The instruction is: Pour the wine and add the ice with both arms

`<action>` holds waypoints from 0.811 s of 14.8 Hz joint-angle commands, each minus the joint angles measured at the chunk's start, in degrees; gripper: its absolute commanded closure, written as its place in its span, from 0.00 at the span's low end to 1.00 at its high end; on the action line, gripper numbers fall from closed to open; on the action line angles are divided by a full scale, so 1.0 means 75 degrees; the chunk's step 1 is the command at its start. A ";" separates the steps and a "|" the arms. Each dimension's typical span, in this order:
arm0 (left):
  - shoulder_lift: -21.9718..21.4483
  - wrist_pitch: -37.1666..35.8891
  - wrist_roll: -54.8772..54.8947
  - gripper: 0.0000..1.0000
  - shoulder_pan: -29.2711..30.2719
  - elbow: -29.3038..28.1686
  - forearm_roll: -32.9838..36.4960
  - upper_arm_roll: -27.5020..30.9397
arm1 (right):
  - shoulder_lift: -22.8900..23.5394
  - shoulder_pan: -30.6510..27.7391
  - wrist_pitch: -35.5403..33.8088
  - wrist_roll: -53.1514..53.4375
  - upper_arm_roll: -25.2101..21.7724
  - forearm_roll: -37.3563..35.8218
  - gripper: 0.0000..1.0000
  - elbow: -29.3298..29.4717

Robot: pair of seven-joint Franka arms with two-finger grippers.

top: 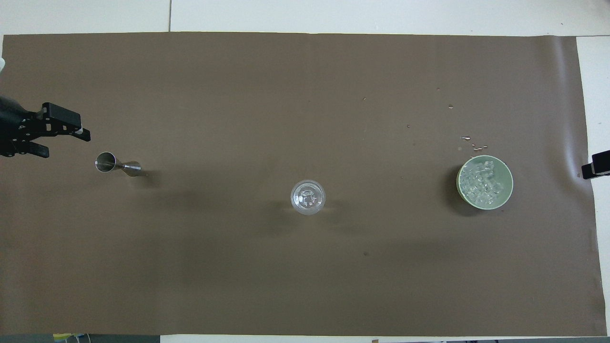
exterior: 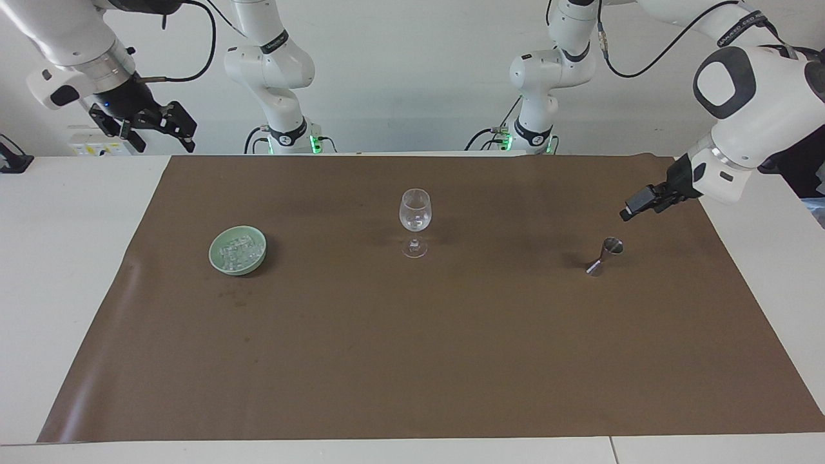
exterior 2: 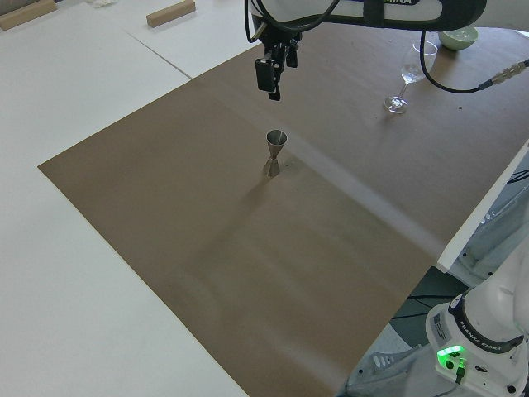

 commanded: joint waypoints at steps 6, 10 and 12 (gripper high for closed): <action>-0.0542 -0.0029 0.1426 0.00 -0.0465 0.0019 0.0591 0.0166 | -0.0045 -0.0004 0.0000 0.0057 0.0108 -0.0081 0.00 -0.0072; -0.0448 -0.0403 0.1440 0.00 -0.0465 0.0476 0.0661 0.0190 | -0.0045 -0.0004 0.0269 0.0057 0.0132 -0.0092 0.00 -0.0119; -0.0529 -0.0731 0.1475 0.00 -0.0512 0.0513 0.0848 0.0178 | -0.0033 -0.0004 0.0316 0.0045 0.0120 -0.0116 0.00 -0.0095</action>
